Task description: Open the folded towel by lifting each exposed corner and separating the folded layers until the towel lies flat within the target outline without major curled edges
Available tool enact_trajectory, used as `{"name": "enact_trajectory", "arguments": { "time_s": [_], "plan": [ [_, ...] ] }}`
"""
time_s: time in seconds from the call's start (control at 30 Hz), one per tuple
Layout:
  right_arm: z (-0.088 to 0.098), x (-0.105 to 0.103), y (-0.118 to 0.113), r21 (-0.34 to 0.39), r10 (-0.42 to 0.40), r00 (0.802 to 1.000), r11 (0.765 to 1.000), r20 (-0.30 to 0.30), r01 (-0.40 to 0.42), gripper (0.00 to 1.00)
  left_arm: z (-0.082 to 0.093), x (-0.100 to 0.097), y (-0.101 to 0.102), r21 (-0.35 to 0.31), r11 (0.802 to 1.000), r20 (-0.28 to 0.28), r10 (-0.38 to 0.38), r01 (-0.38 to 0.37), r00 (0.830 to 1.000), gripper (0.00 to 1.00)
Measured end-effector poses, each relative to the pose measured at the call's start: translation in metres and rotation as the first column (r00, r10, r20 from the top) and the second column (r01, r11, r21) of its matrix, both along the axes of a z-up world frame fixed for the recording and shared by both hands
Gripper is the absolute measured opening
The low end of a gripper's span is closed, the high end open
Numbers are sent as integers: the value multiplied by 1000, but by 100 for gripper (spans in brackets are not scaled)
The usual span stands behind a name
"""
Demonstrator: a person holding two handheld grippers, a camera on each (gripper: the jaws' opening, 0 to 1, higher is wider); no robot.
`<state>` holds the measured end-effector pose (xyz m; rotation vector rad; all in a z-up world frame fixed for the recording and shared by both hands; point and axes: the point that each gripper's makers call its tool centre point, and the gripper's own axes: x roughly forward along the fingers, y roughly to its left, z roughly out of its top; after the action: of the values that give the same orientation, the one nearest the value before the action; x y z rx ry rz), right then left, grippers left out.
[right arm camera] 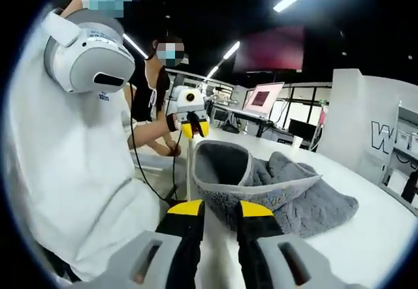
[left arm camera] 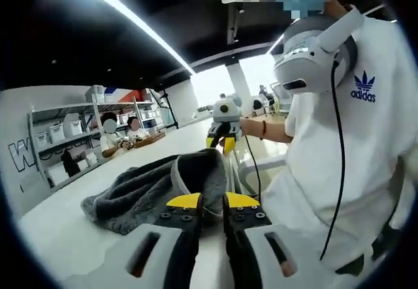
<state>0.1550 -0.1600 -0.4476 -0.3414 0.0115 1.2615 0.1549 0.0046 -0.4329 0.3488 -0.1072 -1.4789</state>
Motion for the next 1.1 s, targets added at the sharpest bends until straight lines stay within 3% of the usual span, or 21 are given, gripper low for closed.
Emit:
{"name": "enact_trajectory", "arguments": {
  "time_s": [0.27,0.5,0.73,1.1],
  "plan": [
    [13,5,-1,53,-30,999,998,15,29,12,10,20,-2,-71,993,-44,87,-90,995,14],
    [14,7,-1,51,-44,999,998,29,43,12,-3,25,-8,-13,994,-47,108,-109,993,15],
    [14,8,0,57,-46,999,997,25,45,11,-10,23,-4,23,995,-37,93,-93,995,4],
    [14,10,-2,65,-53,998,997,23,51,10,-27,7,-1,126,992,-37,28,-23,999,1]
  ]
}}
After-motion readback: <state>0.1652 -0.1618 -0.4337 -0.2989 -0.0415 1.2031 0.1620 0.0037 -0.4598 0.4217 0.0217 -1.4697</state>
